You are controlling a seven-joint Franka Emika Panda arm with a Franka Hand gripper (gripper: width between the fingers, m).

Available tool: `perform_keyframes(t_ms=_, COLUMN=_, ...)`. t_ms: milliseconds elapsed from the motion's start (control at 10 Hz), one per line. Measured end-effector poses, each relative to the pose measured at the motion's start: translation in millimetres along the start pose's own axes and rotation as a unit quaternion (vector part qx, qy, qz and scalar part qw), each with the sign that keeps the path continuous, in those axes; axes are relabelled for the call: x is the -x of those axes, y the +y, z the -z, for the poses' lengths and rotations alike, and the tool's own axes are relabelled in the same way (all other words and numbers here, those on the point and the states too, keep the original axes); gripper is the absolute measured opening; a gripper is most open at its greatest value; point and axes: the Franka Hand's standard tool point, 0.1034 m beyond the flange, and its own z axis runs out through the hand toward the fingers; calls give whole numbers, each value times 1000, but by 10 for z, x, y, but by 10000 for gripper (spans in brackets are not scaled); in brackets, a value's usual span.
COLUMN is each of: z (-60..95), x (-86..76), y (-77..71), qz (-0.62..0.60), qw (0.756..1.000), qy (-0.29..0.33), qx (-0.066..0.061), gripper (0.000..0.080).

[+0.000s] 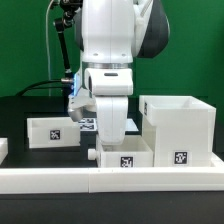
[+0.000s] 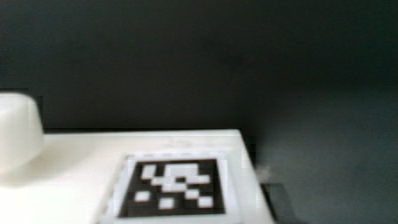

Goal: Assemble drawer

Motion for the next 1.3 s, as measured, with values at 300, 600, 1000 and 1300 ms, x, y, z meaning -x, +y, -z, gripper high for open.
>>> perform_keyframes(t_ms=300, z=0, x=-47, y=2, qz=-8, qw=1000, qy=1, qx=0, gripper=41)
perform_keyframes(t_ms=600, z=-2, x=-82, y=2, qz=-11, qw=1000, qy=2, qx=0, gripper=41)
perform_keyframes(t_ms=1000, z=1, x=-114, y=16, qz=-8, qw=1000, qy=0, qx=4, gripper=41)
perform_keyframes(t_ms=1300, z=5, x=-90, y=24, qz=-14, qw=1000, qy=-2, qx=7, gripper=41)
